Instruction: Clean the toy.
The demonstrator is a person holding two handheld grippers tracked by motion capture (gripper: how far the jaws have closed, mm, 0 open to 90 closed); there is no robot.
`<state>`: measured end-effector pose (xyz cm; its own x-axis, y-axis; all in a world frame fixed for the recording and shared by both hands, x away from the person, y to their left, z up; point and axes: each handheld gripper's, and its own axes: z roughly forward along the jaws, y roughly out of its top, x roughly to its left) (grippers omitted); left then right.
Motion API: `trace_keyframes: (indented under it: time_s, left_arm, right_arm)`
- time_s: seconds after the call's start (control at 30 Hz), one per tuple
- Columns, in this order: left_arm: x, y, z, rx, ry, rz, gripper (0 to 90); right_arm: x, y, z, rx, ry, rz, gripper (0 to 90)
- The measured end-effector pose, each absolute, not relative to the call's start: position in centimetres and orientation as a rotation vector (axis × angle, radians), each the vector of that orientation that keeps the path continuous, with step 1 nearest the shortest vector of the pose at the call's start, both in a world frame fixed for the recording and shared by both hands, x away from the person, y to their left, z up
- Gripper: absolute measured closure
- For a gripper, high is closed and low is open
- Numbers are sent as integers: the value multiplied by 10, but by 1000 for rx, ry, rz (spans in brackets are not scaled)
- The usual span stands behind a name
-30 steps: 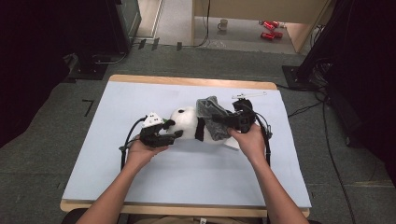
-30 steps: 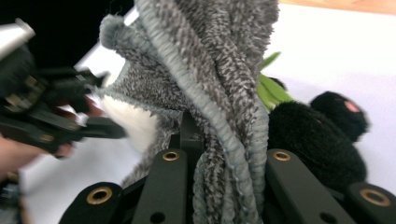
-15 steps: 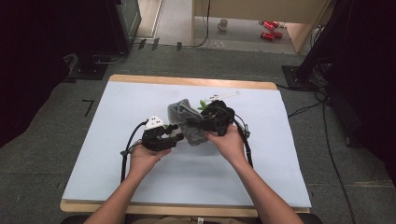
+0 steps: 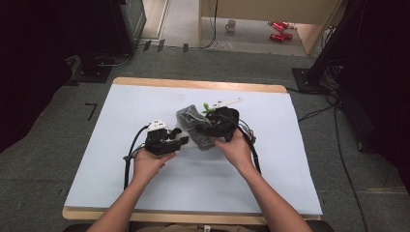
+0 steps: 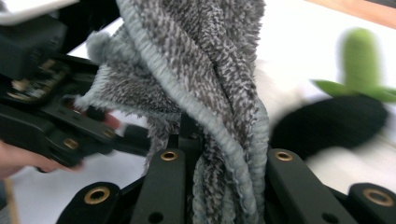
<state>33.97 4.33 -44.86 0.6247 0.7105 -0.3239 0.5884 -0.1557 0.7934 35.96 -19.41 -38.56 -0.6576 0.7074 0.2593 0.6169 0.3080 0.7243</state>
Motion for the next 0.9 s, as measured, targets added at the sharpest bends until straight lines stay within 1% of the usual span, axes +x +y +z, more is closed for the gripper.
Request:
trace_keyframes:
  time_s: [0.33,0.53,0.7,0.9]
  left_arm:
    - [349,44,-446,1840,1025,120,524]
    - [352,42,-444,1859,1012,117,525]
    - [354,40,-442,1865,1010,118,525]
    - [356,41,-443,1856,1026,109,526]
  right_arm:
    - [363,-241,-377,1361,2341,1258,775]
    - [363,-276,-373,1466,2239,1287,777]
    - [362,-287,-374,1484,2213,1289,777]
    - [359,-302,-363,1548,2141,1292,779]
